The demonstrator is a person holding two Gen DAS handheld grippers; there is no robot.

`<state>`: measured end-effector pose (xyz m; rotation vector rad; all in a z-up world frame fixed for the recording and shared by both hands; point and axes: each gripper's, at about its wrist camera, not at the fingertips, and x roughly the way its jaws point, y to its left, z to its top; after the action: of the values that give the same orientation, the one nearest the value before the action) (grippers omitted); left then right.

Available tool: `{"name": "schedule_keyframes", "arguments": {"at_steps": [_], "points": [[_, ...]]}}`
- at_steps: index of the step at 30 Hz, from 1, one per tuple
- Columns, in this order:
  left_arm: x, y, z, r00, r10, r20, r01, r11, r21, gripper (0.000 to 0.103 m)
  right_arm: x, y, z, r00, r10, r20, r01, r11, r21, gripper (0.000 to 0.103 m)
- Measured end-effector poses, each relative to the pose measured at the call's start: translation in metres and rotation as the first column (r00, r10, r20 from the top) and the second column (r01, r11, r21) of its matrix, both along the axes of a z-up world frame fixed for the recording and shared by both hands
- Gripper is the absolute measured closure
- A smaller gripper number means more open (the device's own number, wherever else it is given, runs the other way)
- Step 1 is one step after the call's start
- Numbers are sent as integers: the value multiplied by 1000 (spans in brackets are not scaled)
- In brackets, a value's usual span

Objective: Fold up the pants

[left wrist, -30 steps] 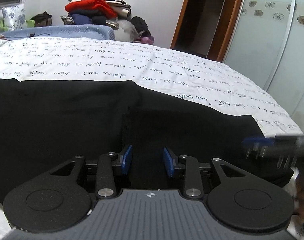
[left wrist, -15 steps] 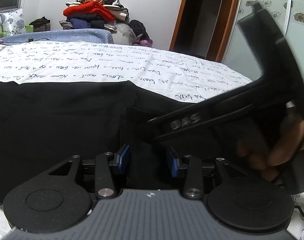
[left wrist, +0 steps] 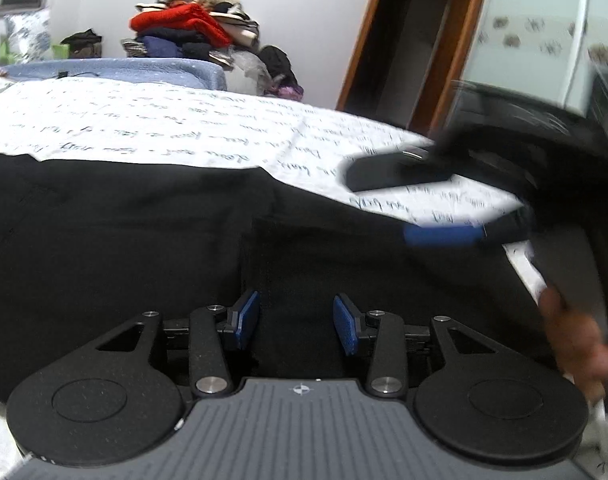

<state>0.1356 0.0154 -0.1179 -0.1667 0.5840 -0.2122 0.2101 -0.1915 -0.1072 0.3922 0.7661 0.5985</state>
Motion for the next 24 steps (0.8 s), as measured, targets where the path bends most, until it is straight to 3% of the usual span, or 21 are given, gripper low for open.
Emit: {"name": "schedule_keyframes", "arguments": {"at_steps": [2,5,8,12,15,17,19,21,24], "points": [[-7,15,3,999,26,-19,-27,997,-69,53,-10,-8,-9,999,-4,-45,7,997,73,4],[-29,42,10,994,113,5,-111,987,-118,48,-24,-6,-33,999,22,-48,-21,1000,18,4],[-53,80,17,973,226,39,-218,963,-157,41,-49,6,-45,984,87,156,-74,993,-90,4],[-82,142,23,896,436,85,-409,885,-224,37,-58,44,-37,969,137,208,-62,941,-332,3],[-93,184,23,830,551,82,-516,816,-261,33,-62,63,-20,962,130,241,-33,929,-369,3],[-102,203,20,786,608,108,-567,780,-264,31,-73,79,-5,928,181,327,-61,937,-344,3],[-109,216,17,750,649,127,-612,754,-239,27,-89,111,5,863,280,420,-101,911,-401,3],[-114,224,6,728,680,88,-642,722,-258,26,-100,148,5,793,400,460,-144,857,-495,3],[-121,236,-4,688,725,-1,-684,649,-332,26,-108,205,-11,721,557,411,-231,753,-616,3]]}}
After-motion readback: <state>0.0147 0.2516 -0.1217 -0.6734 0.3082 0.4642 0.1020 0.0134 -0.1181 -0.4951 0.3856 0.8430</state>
